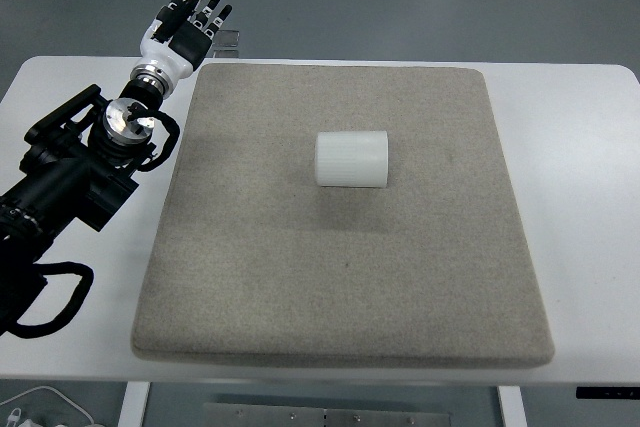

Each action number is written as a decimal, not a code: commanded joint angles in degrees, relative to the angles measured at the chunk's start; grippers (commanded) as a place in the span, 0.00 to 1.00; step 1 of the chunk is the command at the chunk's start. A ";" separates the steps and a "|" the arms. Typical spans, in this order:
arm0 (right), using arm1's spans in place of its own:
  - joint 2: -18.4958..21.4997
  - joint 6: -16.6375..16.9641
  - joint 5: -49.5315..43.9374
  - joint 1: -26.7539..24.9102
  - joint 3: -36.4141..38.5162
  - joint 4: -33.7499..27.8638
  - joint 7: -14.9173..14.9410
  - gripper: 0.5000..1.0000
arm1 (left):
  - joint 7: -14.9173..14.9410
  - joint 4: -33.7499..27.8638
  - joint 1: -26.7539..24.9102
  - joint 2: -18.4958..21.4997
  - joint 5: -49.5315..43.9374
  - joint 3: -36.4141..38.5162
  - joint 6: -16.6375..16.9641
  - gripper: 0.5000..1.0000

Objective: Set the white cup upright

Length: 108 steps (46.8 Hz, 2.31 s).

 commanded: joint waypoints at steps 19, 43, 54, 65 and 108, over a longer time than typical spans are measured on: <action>0.00 0.00 0.00 0.00 0.00 0.00 -0.05 0.86 | 0.35 -1.07 -5.20 0.17 7.70 7.44 -0.63 0.98; 0.00 0.00 0.00 0.09 0.00 0.00 -0.05 0.86 | 1.75 -13.02 -5.73 0.78 33.80 7.96 -0.81 0.98; 0.00 0.00 0.00 0.00 0.00 0.00 -0.05 0.86 | 5.97 -18.11 -8.72 1.04 47.08 11.48 -0.63 0.98; 0.00 0.00 0.00 0.00 0.00 0.00 -0.05 0.86 | 9.84 -25.23 -11.27 5.96 56.13 18.42 -0.72 0.98; 0.00 0.00 0.00 0.00 0.00 0.00 -0.05 0.86 | 30.41 -40.44 -15.31 10.80 76.97 25.45 -7.58 0.97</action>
